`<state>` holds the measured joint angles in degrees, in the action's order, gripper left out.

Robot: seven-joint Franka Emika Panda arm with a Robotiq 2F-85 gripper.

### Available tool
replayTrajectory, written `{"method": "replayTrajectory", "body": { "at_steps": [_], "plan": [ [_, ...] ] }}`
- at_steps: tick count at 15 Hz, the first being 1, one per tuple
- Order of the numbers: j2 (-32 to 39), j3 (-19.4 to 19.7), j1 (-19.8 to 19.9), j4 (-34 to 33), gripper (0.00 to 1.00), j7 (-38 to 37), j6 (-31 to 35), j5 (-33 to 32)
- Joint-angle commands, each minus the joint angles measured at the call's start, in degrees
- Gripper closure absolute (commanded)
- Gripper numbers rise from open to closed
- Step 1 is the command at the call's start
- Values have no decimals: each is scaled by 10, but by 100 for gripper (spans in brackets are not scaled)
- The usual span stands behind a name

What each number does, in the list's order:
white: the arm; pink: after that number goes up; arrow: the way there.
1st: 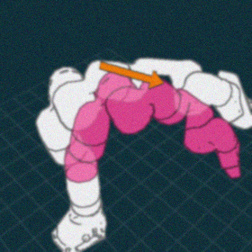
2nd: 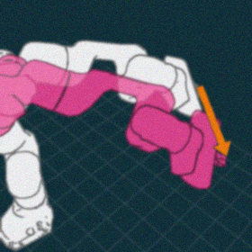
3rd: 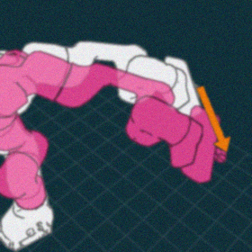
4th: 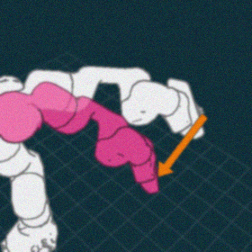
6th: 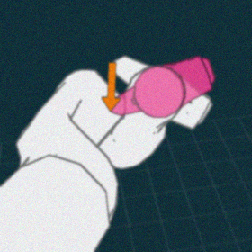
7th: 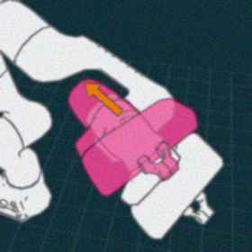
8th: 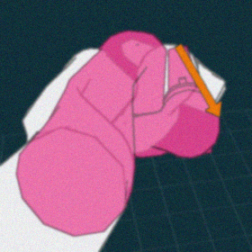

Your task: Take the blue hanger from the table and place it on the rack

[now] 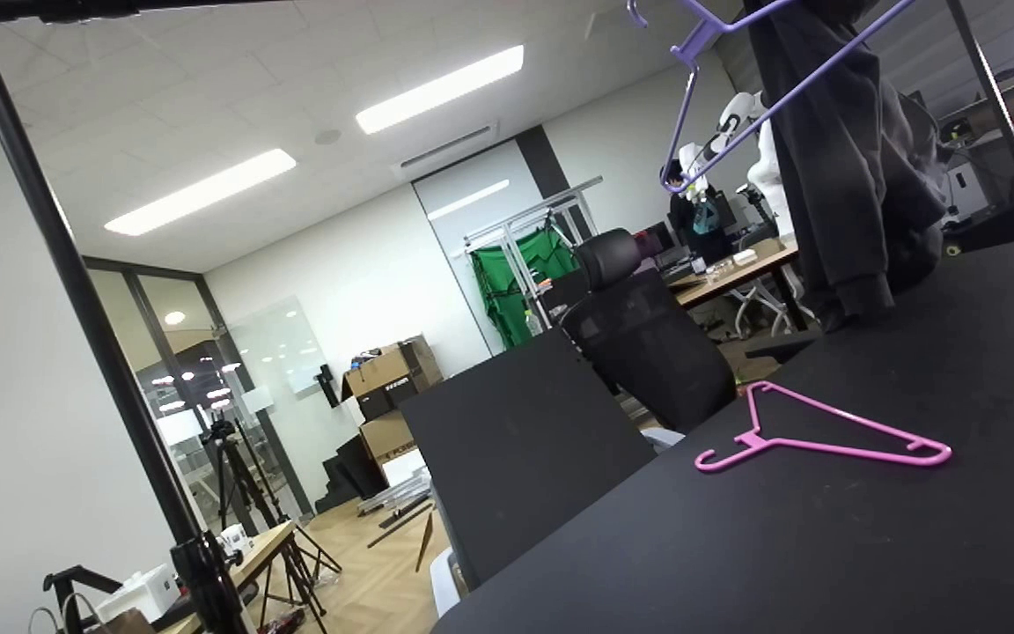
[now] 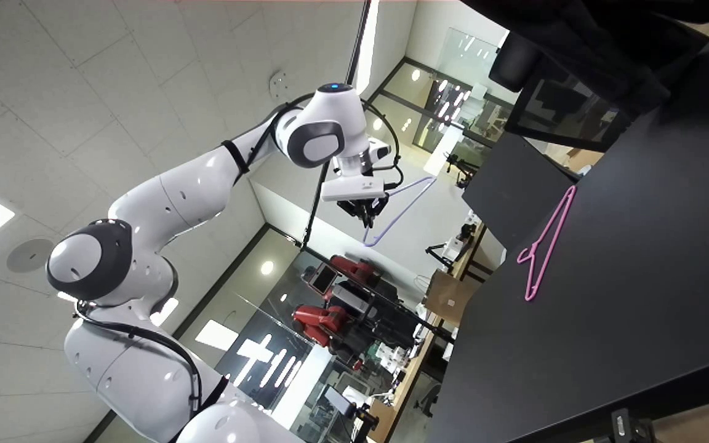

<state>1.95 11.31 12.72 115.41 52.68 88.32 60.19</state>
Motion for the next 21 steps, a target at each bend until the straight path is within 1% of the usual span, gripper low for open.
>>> {"method": "replayTrajectory", "body": {
  "at_steps": [1,10,11,12,17,21],
  "plan": [
    [1,2,-1,-2,91,0,-2,-1],
    [1,2,-1,-2,91,0,-2,-1],
    [0,0,-3,-6,98,11,-3,-4],
    [2,-1,-4,-10,98,19,-7,0],
    [7,-6,-10,-37,98,58,-18,63],
    [24,-7,-11,-78,98,63,-37,103]
  ]
}}
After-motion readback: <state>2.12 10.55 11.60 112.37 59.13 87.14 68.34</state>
